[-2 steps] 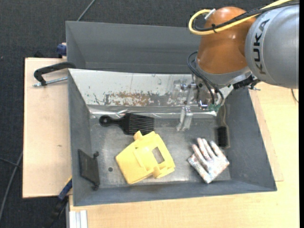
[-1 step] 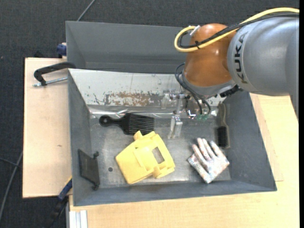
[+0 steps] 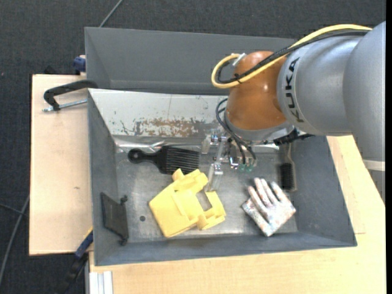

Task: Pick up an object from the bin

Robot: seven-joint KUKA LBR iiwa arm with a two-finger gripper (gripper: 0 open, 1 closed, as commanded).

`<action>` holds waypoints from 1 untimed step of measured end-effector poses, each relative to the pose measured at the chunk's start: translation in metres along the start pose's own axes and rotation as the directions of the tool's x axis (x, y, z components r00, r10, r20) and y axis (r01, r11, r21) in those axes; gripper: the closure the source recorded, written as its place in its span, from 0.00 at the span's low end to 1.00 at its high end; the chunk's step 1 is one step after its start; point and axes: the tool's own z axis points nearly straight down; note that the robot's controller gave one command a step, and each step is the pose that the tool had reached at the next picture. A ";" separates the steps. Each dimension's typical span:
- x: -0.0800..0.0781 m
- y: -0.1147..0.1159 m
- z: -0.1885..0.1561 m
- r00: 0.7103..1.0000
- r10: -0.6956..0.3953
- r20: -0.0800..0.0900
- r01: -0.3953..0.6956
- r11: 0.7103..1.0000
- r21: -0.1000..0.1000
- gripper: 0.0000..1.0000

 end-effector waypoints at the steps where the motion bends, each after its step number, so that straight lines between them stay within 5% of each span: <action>1: 0.002 0.003 0.004 0.999 0.039 0.002 -0.039 0.999 -0.001 0.00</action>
Offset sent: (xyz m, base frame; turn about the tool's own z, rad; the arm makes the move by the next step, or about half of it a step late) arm 0.0008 0.0254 0.0112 -0.1827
